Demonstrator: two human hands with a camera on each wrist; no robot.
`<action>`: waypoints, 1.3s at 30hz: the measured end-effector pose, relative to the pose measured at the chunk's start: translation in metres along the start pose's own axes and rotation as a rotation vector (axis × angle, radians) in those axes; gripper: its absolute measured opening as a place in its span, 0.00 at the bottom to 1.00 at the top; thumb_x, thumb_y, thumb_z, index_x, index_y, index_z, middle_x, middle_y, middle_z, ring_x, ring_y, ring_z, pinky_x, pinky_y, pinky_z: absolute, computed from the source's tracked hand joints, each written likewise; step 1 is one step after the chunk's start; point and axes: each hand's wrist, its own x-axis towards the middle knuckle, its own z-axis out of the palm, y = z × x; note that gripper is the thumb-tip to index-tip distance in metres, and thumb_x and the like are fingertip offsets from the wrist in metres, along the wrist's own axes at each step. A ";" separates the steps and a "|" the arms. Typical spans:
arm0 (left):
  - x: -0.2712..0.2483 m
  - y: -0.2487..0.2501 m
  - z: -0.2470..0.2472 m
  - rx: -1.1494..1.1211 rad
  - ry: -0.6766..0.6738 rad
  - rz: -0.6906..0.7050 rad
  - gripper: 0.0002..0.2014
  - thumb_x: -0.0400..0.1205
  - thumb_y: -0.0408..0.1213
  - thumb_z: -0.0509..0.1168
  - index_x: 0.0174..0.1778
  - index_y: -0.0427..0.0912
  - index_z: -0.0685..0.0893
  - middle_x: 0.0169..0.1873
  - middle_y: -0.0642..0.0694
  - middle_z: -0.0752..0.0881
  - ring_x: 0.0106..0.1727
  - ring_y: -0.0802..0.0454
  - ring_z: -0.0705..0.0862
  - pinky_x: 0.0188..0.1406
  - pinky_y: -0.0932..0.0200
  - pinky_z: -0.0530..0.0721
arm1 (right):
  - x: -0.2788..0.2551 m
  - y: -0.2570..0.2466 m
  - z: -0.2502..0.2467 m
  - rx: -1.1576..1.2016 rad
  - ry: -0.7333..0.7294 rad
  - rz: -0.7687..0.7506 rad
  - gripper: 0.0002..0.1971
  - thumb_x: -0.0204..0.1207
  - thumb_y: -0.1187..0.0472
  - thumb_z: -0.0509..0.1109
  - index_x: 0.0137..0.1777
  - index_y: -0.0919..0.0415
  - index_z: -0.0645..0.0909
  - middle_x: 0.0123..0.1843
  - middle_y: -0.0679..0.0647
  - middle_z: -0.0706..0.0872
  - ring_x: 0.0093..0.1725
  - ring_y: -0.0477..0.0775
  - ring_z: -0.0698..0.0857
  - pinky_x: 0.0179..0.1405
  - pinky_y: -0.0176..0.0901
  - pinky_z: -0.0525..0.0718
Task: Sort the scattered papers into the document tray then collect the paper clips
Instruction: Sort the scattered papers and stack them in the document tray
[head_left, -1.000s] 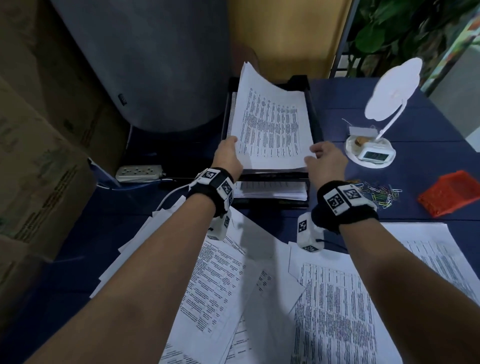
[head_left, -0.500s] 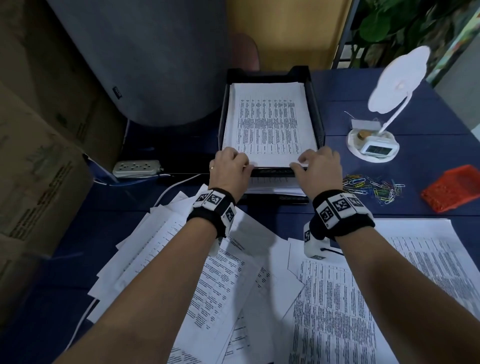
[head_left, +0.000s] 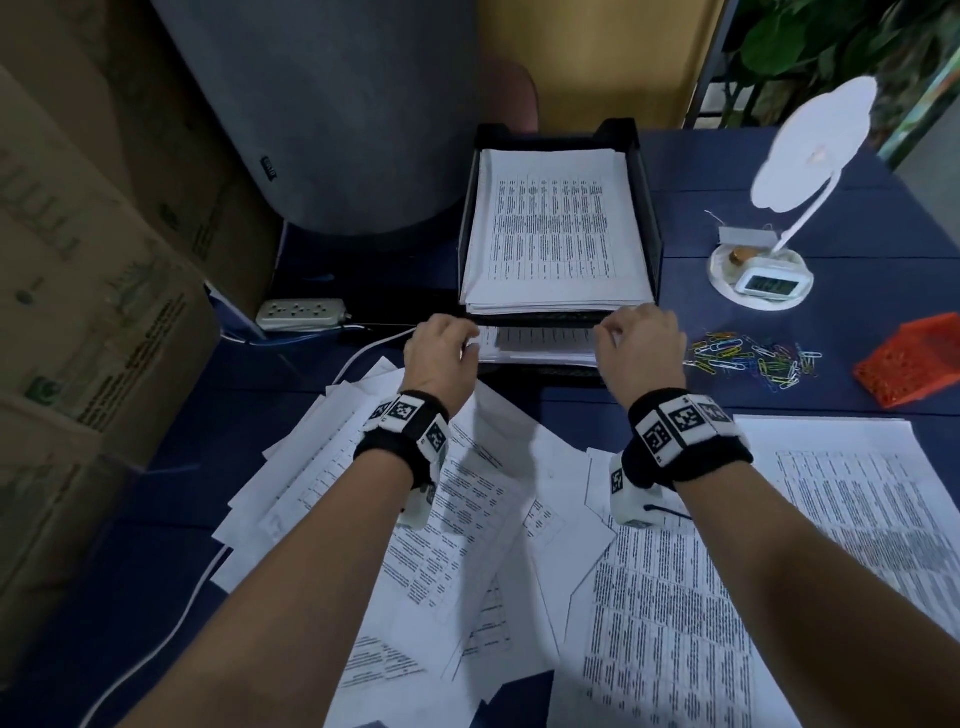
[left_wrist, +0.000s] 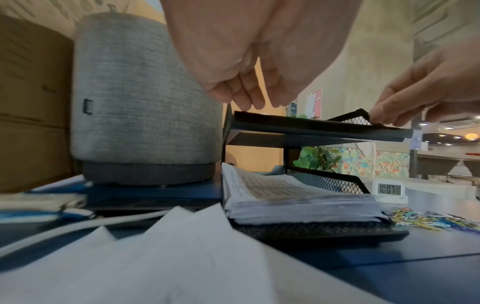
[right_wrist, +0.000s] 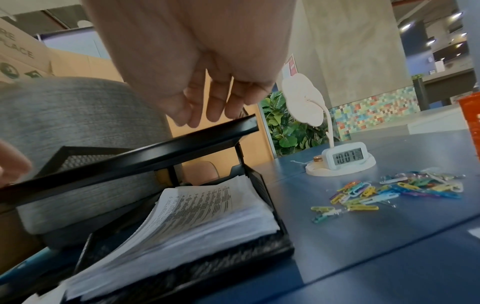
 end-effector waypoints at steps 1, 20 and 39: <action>-0.010 -0.008 0.000 0.001 -0.012 -0.034 0.10 0.81 0.34 0.64 0.57 0.40 0.85 0.57 0.42 0.81 0.61 0.43 0.76 0.65 0.49 0.70 | -0.009 0.001 0.006 0.023 -0.024 -0.005 0.10 0.78 0.59 0.65 0.47 0.62 0.87 0.50 0.63 0.84 0.54 0.65 0.77 0.51 0.52 0.75; -0.111 -0.110 -0.023 0.355 -0.440 -0.660 0.45 0.67 0.62 0.74 0.77 0.52 0.62 0.78 0.42 0.62 0.79 0.39 0.60 0.73 0.33 0.64 | -0.102 -0.032 0.101 -0.004 -0.880 0.105 0.17 0.67 0.43 0.74 0.53 0.42 0.74 0.51 0.43 0.83 0.49 0.49 0.84 0.55 0.46 0.84; -0.089 -0.156 -0.042 0.296 -0.481 -0.777 0.42 0.66 0.64 0.74 0.71 0.45 0.72 0.67 0.41 0.75 0.70 0.40 0.71 0.68 0.44 0.72 | -0.103 -0.034 0.106 -0.054 -0.899 0.102 0.16 0.63 0.47 0.78 0.39 0.38 0.71 0.45 0.41 0.83 0.45 0.46 0.83 0.51 0.46 0.83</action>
